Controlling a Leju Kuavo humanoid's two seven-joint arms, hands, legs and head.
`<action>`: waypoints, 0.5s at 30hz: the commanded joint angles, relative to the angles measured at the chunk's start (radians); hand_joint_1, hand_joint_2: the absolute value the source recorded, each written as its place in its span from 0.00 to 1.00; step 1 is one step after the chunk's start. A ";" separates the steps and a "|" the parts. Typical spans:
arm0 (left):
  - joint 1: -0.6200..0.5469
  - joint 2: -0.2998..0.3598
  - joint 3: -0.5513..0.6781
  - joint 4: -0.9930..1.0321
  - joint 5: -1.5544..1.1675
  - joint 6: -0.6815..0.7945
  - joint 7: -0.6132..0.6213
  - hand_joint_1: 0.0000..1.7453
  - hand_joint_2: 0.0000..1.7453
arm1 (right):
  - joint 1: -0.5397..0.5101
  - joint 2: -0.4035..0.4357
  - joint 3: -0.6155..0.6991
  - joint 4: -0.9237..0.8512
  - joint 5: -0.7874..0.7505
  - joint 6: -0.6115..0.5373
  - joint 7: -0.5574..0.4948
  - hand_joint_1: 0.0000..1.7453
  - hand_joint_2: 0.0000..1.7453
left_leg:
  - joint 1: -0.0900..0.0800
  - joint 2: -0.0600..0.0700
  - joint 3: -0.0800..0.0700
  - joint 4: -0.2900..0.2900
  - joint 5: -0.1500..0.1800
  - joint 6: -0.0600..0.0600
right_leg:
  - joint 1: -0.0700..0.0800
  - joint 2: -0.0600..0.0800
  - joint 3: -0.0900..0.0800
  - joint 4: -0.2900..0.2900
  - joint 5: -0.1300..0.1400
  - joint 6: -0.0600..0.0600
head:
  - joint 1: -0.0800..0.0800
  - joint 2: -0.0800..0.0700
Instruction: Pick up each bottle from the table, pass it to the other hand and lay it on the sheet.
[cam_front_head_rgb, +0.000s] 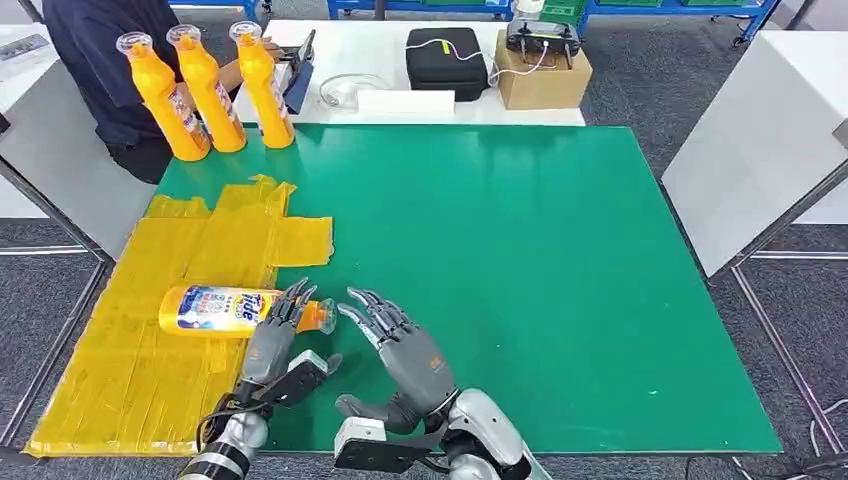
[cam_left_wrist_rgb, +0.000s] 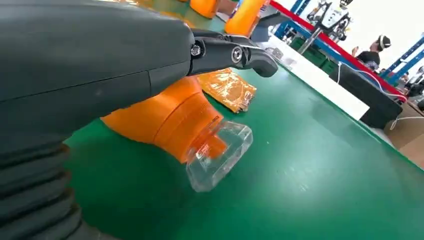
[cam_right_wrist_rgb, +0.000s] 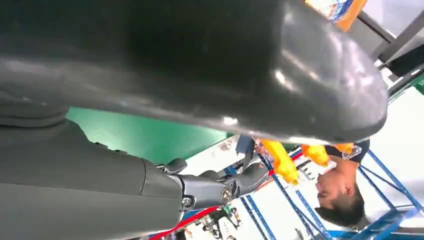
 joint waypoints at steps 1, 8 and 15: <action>0.163 0.094 -0.199 -0.361 0.471 -0.329 0.016 0.00 0.00 | -0.012 0.008 -0.027 0.056 0.010 0.014 -0.011 0.00 0.00 | 0.000 0.008 0.000 -0.001 -0.001 0.000 | 0.001 0.006 -0.002 0.000 0.001 -0.002 | 0.000 0.000; 0.267 0.031 -0.046 -0.671 0.698 -0.677 0.016 0.00 0.00 | 0.120 0.053 -0.142 -0.048 -0.155 -0.091 -0.176 0.00 0.00 | 0.001 0.009 -0.003 0.000 -0.002 0.000 | 0.002 0.006 -0.006 0.000 0.000 -0.002 | 0.000 0.000; 0.392 -0.056 -0.045 -0.874 0.672 -0.717 0.016 0.00 0.00 | 0.246 0.065 -0.203 -0.122 -0.218 -0.199 -0.244 0.00 0.00 | 0.000 0.008 -0.007 0.001 -0.005 0.000 | 0.001 0.004 -0.010 0.001 -0.003 -0.001 | 0.000 0.000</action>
